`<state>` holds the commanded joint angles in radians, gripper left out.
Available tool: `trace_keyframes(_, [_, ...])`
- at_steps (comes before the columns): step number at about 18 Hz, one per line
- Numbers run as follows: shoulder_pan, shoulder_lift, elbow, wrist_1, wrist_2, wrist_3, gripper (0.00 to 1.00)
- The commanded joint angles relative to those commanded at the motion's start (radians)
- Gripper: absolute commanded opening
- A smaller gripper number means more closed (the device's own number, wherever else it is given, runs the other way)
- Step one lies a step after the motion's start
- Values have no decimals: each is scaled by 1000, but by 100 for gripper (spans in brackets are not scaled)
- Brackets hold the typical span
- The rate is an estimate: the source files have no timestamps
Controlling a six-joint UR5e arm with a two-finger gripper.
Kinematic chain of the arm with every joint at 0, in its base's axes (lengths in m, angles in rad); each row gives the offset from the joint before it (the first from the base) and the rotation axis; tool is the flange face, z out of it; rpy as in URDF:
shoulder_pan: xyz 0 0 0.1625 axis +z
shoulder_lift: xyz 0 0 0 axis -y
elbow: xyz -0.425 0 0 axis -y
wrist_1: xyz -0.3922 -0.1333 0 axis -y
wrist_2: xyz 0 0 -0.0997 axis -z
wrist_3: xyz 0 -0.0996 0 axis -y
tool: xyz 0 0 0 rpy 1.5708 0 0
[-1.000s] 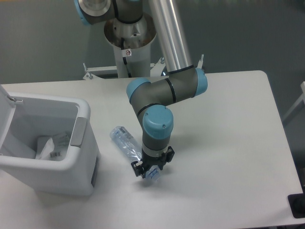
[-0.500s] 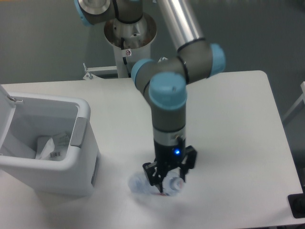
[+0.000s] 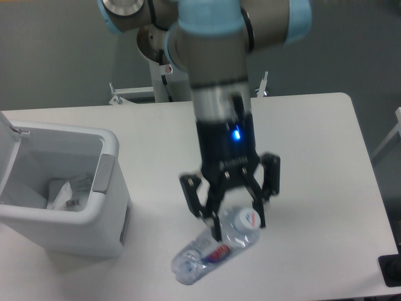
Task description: Place the trash in the trash can
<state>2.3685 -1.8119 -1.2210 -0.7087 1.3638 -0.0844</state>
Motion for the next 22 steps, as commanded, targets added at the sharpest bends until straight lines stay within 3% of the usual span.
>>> trace_keyframes(5, [-49,94,-49,-2,-25,24,70])
trace_keyframes(7, [-107,114,-66,-2,-26,53,70])
trace_keyframes(14, [-230,224,-231,-2,-26,152,70])
trace_keyframes(19, [-273,236,-316,-2,-25,205,70])
trace_keyframes(21, [-276,230,-333,0,-25,224,76])
trace_keyframes(22, [-276,227,-334,-2,-25,227,93])
